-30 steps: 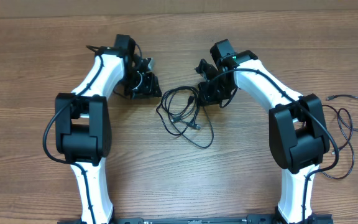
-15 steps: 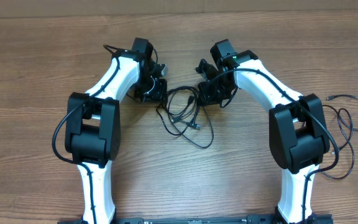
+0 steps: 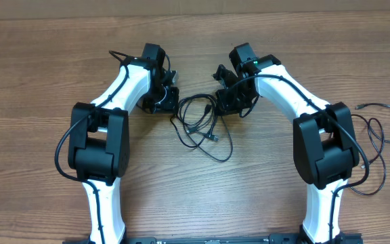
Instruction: Untangle cables
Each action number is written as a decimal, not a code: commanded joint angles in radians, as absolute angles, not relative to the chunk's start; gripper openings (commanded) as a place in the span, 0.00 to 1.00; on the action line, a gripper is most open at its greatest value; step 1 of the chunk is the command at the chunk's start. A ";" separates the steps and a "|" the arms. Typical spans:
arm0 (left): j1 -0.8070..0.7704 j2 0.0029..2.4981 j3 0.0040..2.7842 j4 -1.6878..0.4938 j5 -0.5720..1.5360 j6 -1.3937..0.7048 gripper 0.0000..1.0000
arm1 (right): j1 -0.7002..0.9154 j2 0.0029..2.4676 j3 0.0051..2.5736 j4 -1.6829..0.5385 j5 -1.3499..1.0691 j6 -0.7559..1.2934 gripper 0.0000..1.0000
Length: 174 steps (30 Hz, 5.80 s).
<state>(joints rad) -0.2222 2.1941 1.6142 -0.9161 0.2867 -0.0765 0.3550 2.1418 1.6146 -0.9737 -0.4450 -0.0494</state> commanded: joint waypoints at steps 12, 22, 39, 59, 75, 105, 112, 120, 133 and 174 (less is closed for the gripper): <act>-0.221 2.188 1.589 -0.924 0.003 -0.101 0.04 | 0.354 2.112 1.610 -0.975 -0.446 -0.057 0.04; -0.182 2.188 1.589 -0.946 -0.115 -0.120 0.04 | 0.353 2.112 1.610 -1.003 -0.261 -0.049 0.04; 0.059 2.188 1.589 -0.989 -0.008 -0.226 0.04 | 0.349 2.112 1.610 -1.005 0.115 0.139 0.04; 0.113 2.188 1.585 -0.992 0.026 -0.244 0.04 | 0.026 2.112 1.610 -0.973 0.221 0.393 0.04; 0.115 2.188 1.586 -0.999 -0.012 -0.248 0.06 | 0.004 2.112 1.609 -0.952 -0.292 0.066 0.04; 0.134 1.849 1.654 -1.126 0.110 -0.370 0.82 | 0.033 2.112 1.609 -0.951 -0.308 0.070 0.04; 0.032 1.772 1.651 -1.129 0.158 -0.464 0.81 | 0.033 2.112 1.609 -0.951 -0.308 0.070 0.04; -0.138 1.911 1.649 -1.065 0.153 -0.720 0.56 | 0.034 2.112 1.609 -0.951 -0.309 0.074 0.04; -0.215 2.141 1.650 -0.891 0.160 -0.924 0.52 | 0.045 2.112 1.609 -0.942 -0.308 0.074 0.04; -0.258 2.188 1.649 -0.768 0.020 -1.213 0.44 | 0.064 2.112 1.609 -0.927 -0.308 0.074 0.04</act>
<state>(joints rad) -0.2493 2.1761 1.6539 -0.7811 0.0700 -1.1851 0.0570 2.1418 1.6146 -0.9348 -0.3000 0.0776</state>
